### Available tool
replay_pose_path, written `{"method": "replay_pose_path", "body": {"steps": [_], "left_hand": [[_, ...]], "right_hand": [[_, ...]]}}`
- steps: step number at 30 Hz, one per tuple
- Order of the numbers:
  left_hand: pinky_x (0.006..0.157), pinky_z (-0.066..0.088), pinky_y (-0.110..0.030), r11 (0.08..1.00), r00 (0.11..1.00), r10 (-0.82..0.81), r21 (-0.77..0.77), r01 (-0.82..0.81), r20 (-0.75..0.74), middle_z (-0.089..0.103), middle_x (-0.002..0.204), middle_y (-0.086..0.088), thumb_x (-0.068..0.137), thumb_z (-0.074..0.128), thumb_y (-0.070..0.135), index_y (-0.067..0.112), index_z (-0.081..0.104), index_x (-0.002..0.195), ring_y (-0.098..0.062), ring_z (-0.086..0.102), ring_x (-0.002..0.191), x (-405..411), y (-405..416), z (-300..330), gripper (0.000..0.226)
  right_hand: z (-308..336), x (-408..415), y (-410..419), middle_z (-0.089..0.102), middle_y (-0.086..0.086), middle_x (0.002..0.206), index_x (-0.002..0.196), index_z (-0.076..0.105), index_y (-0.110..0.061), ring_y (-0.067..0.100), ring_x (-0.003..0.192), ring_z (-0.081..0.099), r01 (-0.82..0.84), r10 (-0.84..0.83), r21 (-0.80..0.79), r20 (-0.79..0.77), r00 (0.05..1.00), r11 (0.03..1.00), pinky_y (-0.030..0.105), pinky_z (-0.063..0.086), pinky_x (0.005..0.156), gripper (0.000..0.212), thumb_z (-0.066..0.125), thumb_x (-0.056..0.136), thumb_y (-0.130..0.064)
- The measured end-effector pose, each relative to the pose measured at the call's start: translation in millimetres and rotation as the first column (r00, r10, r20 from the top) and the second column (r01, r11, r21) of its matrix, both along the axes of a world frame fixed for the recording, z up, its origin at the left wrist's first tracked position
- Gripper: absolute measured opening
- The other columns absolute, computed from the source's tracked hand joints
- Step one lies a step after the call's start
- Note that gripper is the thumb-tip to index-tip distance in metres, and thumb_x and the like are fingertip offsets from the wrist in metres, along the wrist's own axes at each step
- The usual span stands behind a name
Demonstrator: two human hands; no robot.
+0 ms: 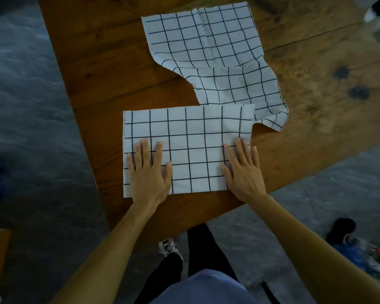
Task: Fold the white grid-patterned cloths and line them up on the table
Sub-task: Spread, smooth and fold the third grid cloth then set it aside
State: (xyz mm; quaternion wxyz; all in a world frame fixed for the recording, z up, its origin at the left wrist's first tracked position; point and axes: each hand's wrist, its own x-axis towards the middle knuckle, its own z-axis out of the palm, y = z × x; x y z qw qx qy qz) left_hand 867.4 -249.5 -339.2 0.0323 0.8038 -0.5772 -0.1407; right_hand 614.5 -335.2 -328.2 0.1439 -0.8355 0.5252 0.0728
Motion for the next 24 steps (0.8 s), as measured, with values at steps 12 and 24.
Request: {"method": "replay_pose_path", "body": {"steps": [12,24], "left_hand": [[0.118,0.001,-0.048,1.0,0.999,-0.005,-0.027,0.006,0.039,0.004,0.159,-0.013,0.096,0.015,0.053,0.025,0.008,0.152,-0.03,-0.002,0.146,-0.4,0.8,-3.3,0.063],[0.117,0.001,-0.045,0.935,0.939,-0.341,-0.117,0.334,-0.051,0.027,0.153,-0.013,0.091,0.035,0.058,0.019,0.042,0.139,-0.025,0.013,0.144,-8.6,19.1,28.7,0.062]], "right_hand": [[-11.2,77.4,29.3,0.002,0.011,0.161,0.154,0.013,-0.016,0.025,0.149,-0.009,-0.121,0.123,-0.024,0.161,0.979,0.992,0.04,-0.005,0.122,0.054,0.022,0.104,-0.035],[8.2,39.1,49.4,0.033,0.016,0.153,0.137,0.045,-0.015,0.031,0.146,0.02,-0.082,0.098,-0.062,0.316,0.944,0.995,0.046,0.014,0.119,0.043,0.033,0.1,-0.031]]}}
